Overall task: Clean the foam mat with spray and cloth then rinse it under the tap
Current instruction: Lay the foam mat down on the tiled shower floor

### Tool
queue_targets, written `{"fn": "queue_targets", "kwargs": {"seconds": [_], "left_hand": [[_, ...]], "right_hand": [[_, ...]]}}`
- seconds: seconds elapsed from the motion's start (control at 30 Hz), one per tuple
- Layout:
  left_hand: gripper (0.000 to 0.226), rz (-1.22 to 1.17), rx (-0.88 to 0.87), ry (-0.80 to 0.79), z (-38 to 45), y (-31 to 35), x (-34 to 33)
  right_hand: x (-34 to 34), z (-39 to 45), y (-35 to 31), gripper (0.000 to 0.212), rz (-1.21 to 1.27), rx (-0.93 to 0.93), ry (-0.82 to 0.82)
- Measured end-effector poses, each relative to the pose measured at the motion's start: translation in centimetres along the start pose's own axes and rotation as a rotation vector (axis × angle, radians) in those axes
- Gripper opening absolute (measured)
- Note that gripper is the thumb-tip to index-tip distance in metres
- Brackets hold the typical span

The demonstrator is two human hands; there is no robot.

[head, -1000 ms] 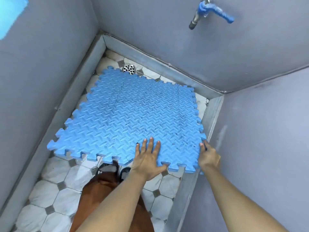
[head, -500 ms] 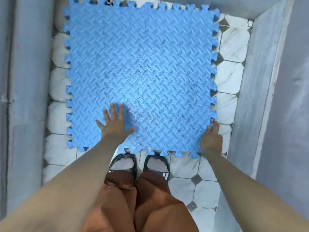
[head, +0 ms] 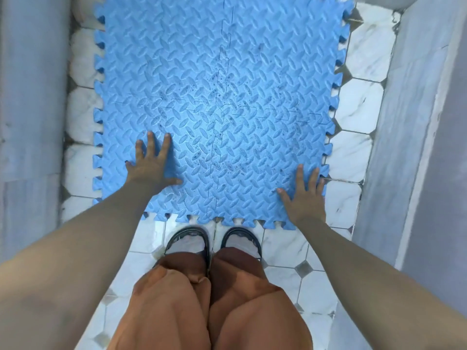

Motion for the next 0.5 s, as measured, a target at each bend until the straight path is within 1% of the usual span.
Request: {"fn": "queue_targets", "kwargs": {"seconds": [0.07, 0.1, 0.2, 0.27, 0.37, 0.4, 0.43, 0.5], "left_hand": [[0.119, 0.095, -0.059, 0.029, -1.5, 0.7, 2.3], [0.119, 0.121, -0.070, 0.056, -2.4, 1.1, 3.7], [0.115, 0.155, -0.062, 0.160, -7.0, 1.9, 10.1], [0.113, 0.213, -0.110, 0.233, -11.3, 3.0, 14.8], [0.123, 0.182, -0.198, 0.519, -19.6, 5.0, 24.7], [0.123, 0.108, -0.234, 0.595, -22.3, 5.6, 28.3], [0.120, 0.056, -0.264, 0.648, -24.6, 6.1, 31.1], [0.111, -0.018, -0.303, 0.764, -29.8, 6.9, 39.1]], "right_hand": [[2.3, -0.7, -0.9, 0.081, 0.005, -0.022, -0.015], [3.6, -1.4, -1.6, 0.081, 0.004, -0.005, -0.007], [10.2, -4.5, -5.3, 0.081, -0.009, 0.108, 0.050], [15.6, -7.3, -8.3, 0.083, -0.006, 0.162, 0.088], [26.3, -13.0, -14.7, 0.084, 0.067, 0.278, 0.177], [30.5, -15.1, -17.3, 0.084, 0.125, 0.324, 0.226], [33.9, -17.2, -19.5, 0.084, 0.199, 0.362, 0.271], [42.7, -22.3, -24.5, 0.084, 0.399, 0.461, 0.403]]}}
Point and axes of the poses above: each hand's wrist, its own z-axis towards the middle knuckle, its own x-axis out of the back of the hand, y = z × x, the point moved 7 cm from there along z, towards the middle knuckle, and after that the axes turned 15 degrees about z, right-handed, at the moved point
